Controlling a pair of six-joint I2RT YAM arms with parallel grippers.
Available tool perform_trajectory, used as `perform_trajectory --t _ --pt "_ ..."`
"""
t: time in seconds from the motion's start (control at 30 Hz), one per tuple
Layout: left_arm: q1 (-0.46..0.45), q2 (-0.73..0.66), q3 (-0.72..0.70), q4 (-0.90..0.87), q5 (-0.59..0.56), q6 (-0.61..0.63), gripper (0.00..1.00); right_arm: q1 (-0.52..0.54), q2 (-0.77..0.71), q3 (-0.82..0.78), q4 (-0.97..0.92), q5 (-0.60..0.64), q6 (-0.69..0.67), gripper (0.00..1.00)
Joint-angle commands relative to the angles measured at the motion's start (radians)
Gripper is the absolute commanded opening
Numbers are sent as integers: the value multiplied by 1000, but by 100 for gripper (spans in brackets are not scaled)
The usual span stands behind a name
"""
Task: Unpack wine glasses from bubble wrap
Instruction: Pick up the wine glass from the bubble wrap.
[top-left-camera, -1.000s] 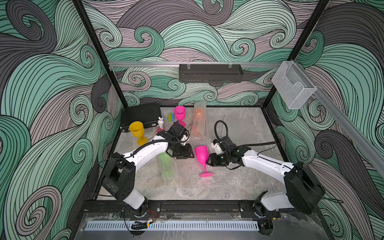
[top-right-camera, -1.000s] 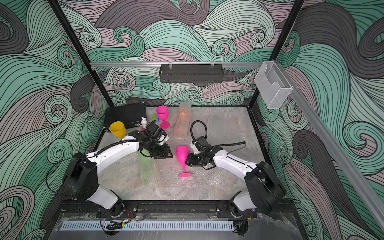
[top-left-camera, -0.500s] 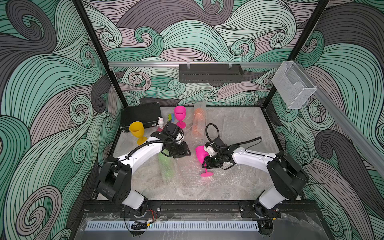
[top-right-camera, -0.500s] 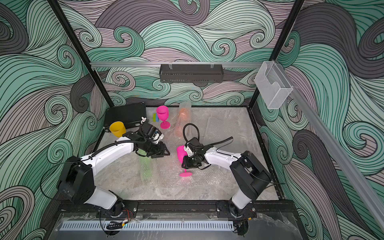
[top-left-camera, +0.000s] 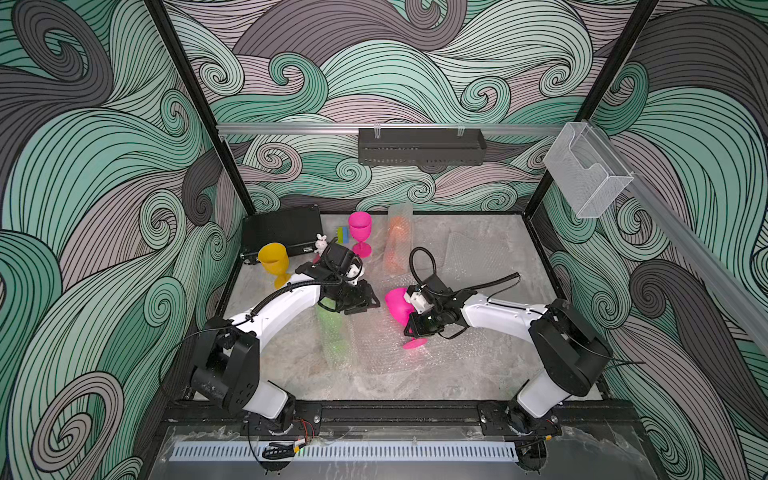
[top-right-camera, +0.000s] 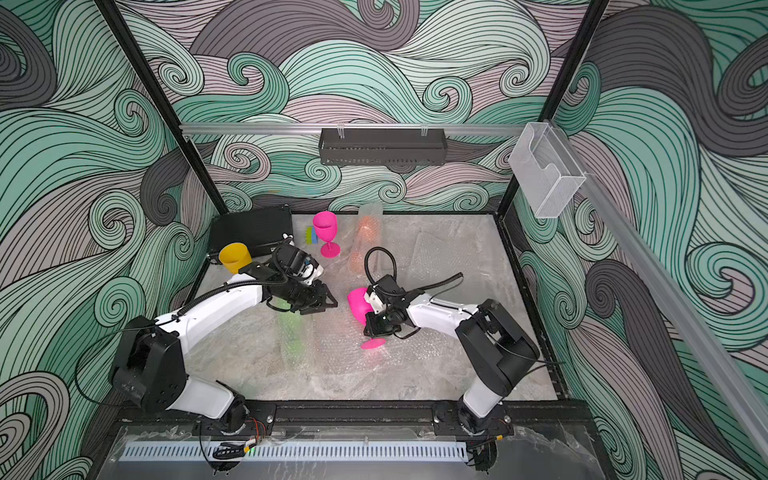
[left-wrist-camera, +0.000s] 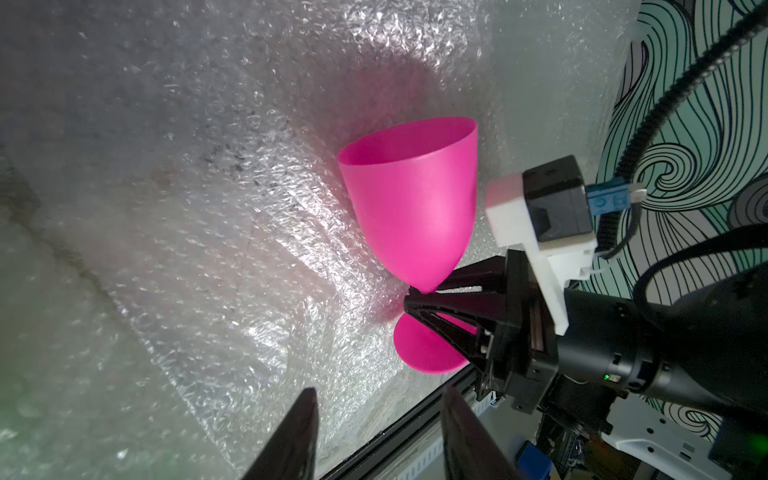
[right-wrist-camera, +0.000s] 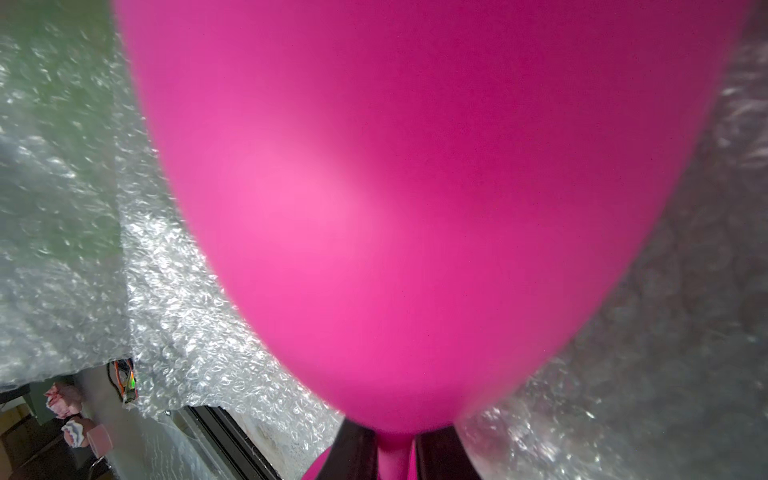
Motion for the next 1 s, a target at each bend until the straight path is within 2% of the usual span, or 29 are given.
perform_trajectory --t 0.0,0.27,0.57,0.77,0.97 --pt "20 -31 3 9 24 -6 47 1 -59 -20 29 -43 -29 19" --pt "76 -44 43 -8 95 9 47 1 -166 -56 59 -17 -162 16" --pt "173 -90 102 -10 220 -11 48 1 -319 -176 260 85 -307 15" --pt "195 -75 95 66 356 -55 49 11 -419 -272 446 113 -407 15" --pt "192 -84 62 179 448 -146 52 34 -479 -329 524 145 -478 15"
